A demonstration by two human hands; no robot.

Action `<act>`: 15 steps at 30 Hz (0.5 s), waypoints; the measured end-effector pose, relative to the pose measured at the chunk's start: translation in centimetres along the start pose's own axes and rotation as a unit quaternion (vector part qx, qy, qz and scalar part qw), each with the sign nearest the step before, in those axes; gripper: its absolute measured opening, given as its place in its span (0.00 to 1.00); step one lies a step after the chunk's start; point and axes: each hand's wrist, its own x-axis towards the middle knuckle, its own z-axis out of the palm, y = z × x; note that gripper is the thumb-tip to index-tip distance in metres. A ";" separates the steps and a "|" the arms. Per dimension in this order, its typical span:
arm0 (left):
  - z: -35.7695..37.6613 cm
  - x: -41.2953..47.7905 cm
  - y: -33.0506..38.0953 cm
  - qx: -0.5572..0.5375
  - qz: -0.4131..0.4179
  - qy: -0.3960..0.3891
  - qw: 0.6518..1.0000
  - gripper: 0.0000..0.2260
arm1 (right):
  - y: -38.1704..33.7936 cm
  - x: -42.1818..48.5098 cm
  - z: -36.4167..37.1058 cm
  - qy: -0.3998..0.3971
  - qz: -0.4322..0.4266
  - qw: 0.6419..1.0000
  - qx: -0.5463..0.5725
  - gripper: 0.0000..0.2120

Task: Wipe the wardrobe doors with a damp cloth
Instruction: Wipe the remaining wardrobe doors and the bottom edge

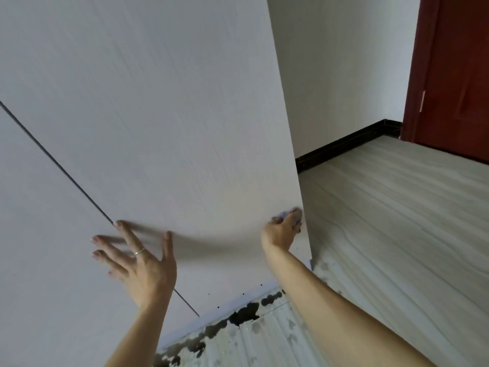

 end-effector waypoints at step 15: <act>-0.3 -0.3 -0.1 -0.009 0.011 0.005 1.000 0.42 | 5.3 0.3 1.5 0.073 -0.154 0.984 -0.046 0.24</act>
